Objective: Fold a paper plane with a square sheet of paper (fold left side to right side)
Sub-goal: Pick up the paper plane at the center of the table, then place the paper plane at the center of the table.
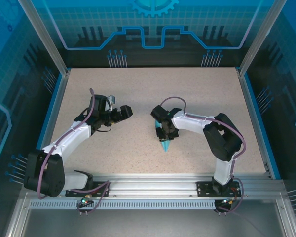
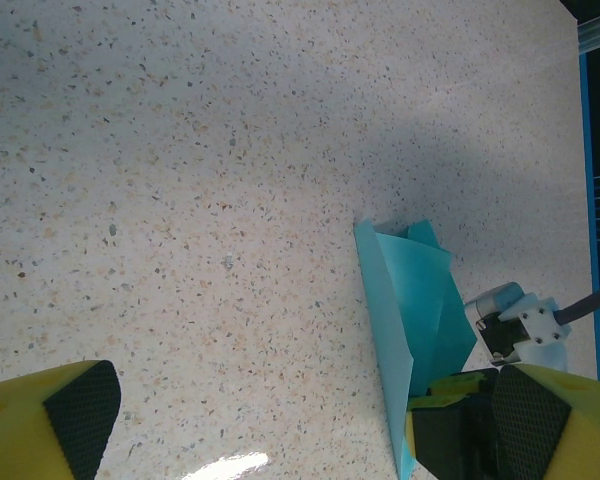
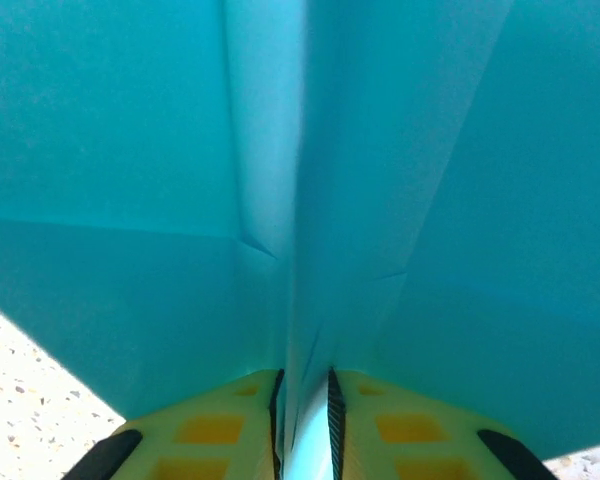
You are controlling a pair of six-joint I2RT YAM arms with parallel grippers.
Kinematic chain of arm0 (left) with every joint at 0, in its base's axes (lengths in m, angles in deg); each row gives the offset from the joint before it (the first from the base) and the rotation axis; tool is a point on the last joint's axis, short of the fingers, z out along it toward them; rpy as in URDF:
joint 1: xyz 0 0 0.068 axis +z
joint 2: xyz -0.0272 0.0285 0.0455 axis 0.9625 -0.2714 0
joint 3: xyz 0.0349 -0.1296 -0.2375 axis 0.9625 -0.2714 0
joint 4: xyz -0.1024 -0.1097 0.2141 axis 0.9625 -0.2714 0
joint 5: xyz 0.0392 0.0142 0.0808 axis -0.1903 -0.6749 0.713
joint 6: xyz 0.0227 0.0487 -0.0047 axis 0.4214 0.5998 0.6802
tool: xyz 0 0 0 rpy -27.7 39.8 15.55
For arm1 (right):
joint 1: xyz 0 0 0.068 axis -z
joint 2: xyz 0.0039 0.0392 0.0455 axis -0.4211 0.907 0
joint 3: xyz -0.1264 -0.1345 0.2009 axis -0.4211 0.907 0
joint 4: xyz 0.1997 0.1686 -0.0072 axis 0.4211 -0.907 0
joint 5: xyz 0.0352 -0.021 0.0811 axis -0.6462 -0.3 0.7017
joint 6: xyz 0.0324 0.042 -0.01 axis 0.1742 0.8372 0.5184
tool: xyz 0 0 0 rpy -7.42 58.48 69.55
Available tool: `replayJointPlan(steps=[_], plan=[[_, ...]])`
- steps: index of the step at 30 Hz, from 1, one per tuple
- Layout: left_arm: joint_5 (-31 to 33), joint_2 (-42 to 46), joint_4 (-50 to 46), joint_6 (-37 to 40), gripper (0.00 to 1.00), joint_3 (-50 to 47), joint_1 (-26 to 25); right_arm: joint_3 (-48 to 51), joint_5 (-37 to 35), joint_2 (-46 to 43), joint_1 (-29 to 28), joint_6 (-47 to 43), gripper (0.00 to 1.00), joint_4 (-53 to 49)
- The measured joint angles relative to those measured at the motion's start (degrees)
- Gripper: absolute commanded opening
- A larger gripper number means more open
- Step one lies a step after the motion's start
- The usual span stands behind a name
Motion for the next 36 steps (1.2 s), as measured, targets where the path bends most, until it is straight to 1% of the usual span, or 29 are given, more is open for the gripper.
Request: replayJointPlan(steps=[4,6,13,18,24,30,33,36], plan=[[0.0,0.0,-0.2,0.0,0.99,0.0,0.0,-0.4,0.2,0.1,0.0,0.2,0.09,-0.2],[0.0,0.1,-0.4,0.1,0.99,0.0,0.0,-1.2,0.2,0.1,0.1,0.3,0.05,-0.5],[0.0,1.2,-1.0,0.2,0.99,0.0,0.2,-5.9,-0.1,0.1,1.7,0.0,0.05,-3.6],[0.0,1.7,-1.5,0.2,0.99,0.0,0.2,-14.6,-1.3,1.4,5.6,-0.3,0.05,-6.6],[-0.2,2.0,-1.8,0.2,0.99,0.0,0.3,-28.0,-3.5,10.5,9.4,-0.5,0.05,-8.6],[-0.3,2.0,-2.1,0.2,0.99,0.0,0.3,-39.9,-5.7,20.9,9.8,-1.9,0.05,-13.1],[-0.3,2.0,-2.1,0.2,0.99,0.0,0.3,-42.8,-6.4,24.0,9.8,-2.3,0.06,-14.8],[-0.4,2.0,-2.1,0.2,0.99,0.0,0.3,-43.4,-6.4,25.3,9.8,-2.4,0.06,-16.1]])
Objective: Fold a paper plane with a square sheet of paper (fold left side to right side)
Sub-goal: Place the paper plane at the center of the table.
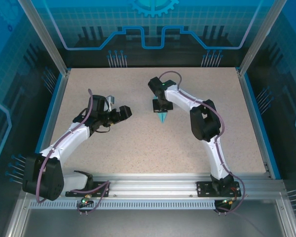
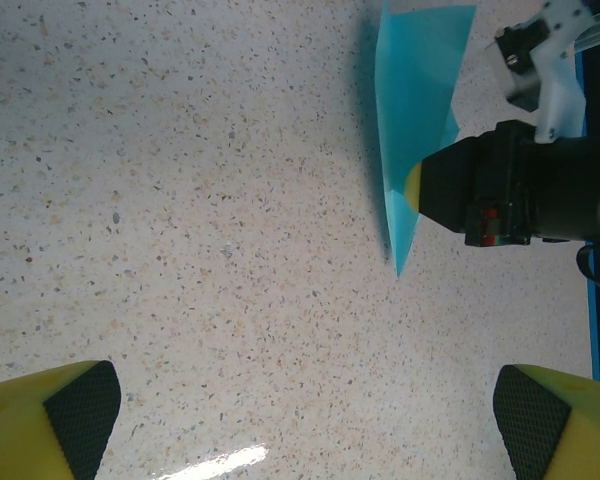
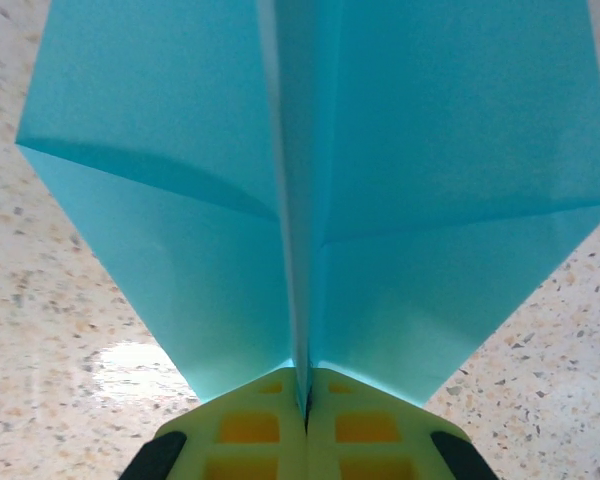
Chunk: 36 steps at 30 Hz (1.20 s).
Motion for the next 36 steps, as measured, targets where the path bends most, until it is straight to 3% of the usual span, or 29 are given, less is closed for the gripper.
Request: replayJointPlan(steps=[18,36], plan=[[-0.3,-0.3,0.0,0.0,0.99,0.0,0.0,-1.9,0.0,3.5,0.0,0.0,0.07,-1.7],[-1.0,-1.6,0.0,0.0,0.99,0.0,0.0,-2.0,0.2,3.4,0.0,-0.9,0.2,-2.6]])
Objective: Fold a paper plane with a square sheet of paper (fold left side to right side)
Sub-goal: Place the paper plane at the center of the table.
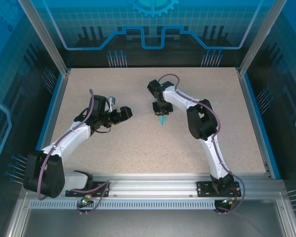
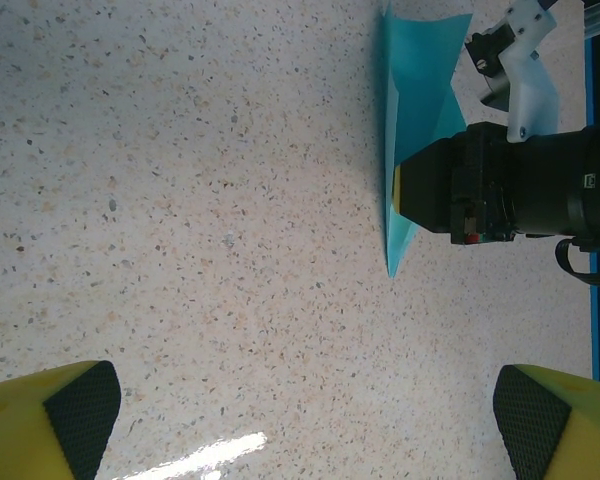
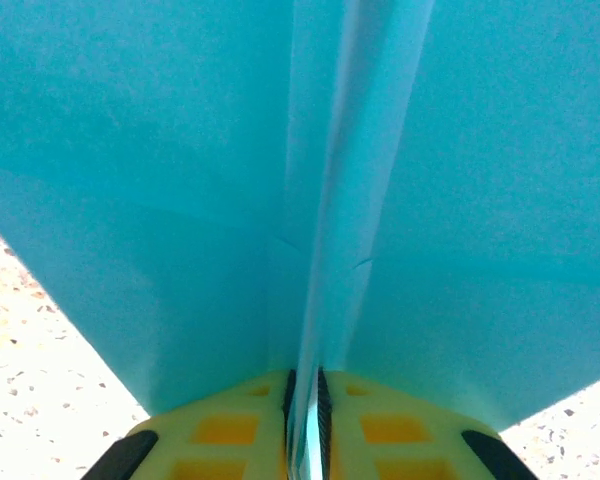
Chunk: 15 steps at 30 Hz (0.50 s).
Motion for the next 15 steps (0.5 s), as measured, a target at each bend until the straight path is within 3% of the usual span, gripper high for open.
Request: replayJointPlan(steps=[15], plan=[[-0.4,-0.2,0.0,0.0,0.99,0.0,0.0,-0.2,0.0,-2.6,0.0,-0.2,0.31,-1.4]])
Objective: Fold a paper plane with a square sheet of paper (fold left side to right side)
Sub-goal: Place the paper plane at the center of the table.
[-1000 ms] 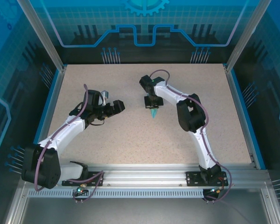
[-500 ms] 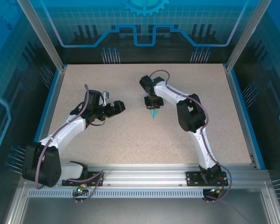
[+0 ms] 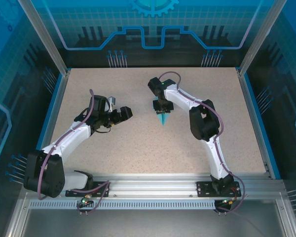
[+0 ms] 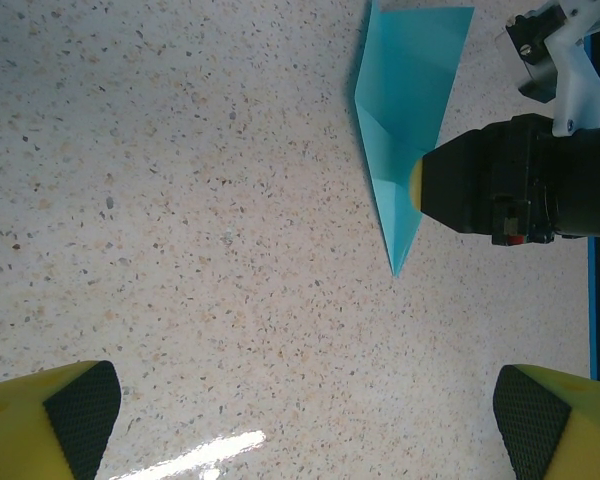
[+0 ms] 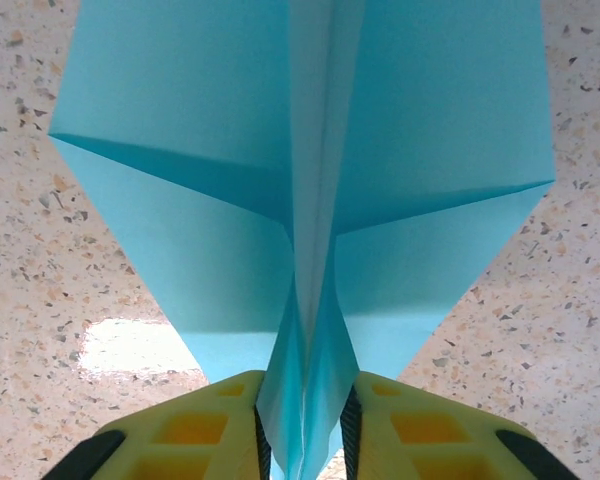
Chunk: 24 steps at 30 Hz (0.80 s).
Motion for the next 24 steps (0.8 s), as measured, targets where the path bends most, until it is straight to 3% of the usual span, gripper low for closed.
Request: replayJointPlan(steps=[7,14,18,22,24], plan=[[0.0,0.0,-0.4,0.0,0.99,0.7,0.0,0.3,-0.4,-2.5,-0.3,-1.2,0.52,-1.4],[2.1,0.1,-0.3,-0.5,0.99,2.8,0.0,11.6,-2.4,-21.8,-1.9,-3.3,0.73,1.2],[8.1,2.3,-0.4,-1.3,0.99,2.8,0.1,23.2,-4.3,-37.5,-1.4,-5.0,0.85,6.2],[18.0,8.5,0.7,-1.6,0.99,2.1,0.3,36.8,-7.2,-51.3,1.8,-6.6,0.99,12.5],[23.1,12.0,3.7,-1.3,0.99,0.0,0.3,43.9,-8.3,-56.7,5.0,-6.9,1.0,16.0]])
